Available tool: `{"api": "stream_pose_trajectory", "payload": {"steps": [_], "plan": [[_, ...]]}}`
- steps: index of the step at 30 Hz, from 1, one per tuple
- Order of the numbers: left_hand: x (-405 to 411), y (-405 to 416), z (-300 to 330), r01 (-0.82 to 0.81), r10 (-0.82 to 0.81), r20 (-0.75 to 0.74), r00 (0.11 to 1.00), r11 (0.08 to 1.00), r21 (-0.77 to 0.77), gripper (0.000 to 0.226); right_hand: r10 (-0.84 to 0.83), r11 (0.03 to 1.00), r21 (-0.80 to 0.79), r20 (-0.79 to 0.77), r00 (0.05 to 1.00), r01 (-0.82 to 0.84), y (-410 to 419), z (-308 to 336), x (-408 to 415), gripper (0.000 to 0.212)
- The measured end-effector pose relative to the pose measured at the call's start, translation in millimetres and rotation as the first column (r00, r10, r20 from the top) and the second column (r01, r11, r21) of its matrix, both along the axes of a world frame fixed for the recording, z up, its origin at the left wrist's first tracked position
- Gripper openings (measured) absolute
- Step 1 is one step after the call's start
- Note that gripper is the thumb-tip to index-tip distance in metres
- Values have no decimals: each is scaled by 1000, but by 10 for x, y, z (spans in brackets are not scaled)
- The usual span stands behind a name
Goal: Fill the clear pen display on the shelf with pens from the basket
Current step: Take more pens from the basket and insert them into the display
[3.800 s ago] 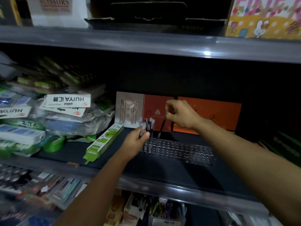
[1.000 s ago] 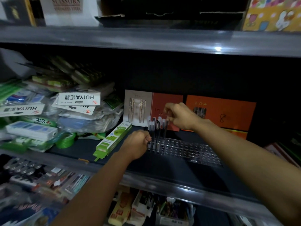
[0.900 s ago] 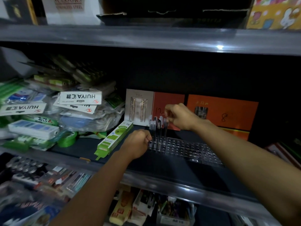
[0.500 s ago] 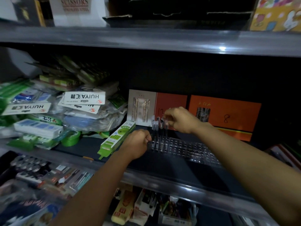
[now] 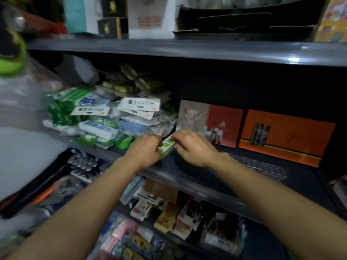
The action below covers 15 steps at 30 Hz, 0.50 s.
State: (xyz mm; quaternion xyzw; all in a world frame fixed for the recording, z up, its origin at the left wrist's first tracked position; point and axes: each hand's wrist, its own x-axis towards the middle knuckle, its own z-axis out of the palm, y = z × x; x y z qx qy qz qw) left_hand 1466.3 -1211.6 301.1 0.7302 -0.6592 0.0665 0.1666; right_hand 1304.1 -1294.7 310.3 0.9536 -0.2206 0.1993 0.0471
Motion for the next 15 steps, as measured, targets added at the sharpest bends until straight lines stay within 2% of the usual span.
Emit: {"api": "stream_pose_trajectory", "payload": {"steps": [3, 6, 15], "plan": [[273, 402, -148, -92, 90, 42, 995, 994, 54, 16, 76, 996, 47, -23, 997, -75, 294, -231, 332, 27], [533, 764, -426, -157, 153, 50, 987, 983, 94, 21, 137, 984, 117, -27, 990, -132, 563, -537, 654, 23], [1001, 1608, -1635, -318, 354, -67, 933, 896, 311, 31, 319, 901, 335, -78, 945, -276, 1131, -1659, 1383, 14]]}}
